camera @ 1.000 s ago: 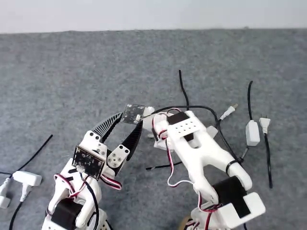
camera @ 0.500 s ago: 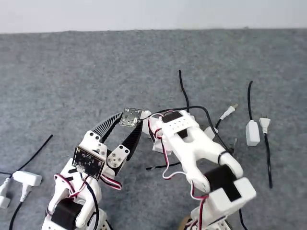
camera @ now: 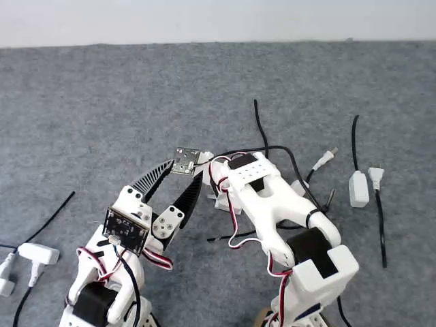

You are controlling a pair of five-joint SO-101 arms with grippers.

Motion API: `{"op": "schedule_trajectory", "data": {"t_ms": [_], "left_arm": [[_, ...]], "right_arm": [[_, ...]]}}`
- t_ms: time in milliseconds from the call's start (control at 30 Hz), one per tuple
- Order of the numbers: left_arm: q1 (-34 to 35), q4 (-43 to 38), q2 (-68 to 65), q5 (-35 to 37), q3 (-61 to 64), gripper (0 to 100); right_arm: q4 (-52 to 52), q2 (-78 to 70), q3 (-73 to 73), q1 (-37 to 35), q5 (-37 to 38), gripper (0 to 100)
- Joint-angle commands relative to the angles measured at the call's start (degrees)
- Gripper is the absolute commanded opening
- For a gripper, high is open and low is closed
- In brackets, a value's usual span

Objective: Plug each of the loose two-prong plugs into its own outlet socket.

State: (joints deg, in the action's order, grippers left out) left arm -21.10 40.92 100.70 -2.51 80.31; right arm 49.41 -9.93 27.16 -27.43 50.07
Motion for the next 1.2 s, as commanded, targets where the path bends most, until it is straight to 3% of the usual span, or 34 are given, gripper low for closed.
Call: {"op": "schedule_trajectory", "data": {"t_ms": [0, 267, 633, 833, 1167], "left_arm": [[-0.2, -1.8, -0.1, -0.8, -0.4, 19], [0.1, -1.8, 0.1, -0.8, -0.5, 19], [3.2, -1.7, 0.2, 1.2, -1.5, 19], [2.8, -1.6, 0.2, 1.7, -1.5, 19], [3.3, -1.8, 0.3, 1.9, -0.9, 19]], "right_arm": [[-0.9, 0.2, -2.3, -0.9, 0.6, 0.9], [-0.4, 1.3, -2.7, -0.7, 0.6, 0.9], [14.8, 28.7, -3.1, -1.2, -2.2, 0.9], [22.1, 41.9, -3.0, -4.9, -2.5, 0.9], [23.7, 48.7, -2.8, -4.5, -5.8, 0.9]]}}
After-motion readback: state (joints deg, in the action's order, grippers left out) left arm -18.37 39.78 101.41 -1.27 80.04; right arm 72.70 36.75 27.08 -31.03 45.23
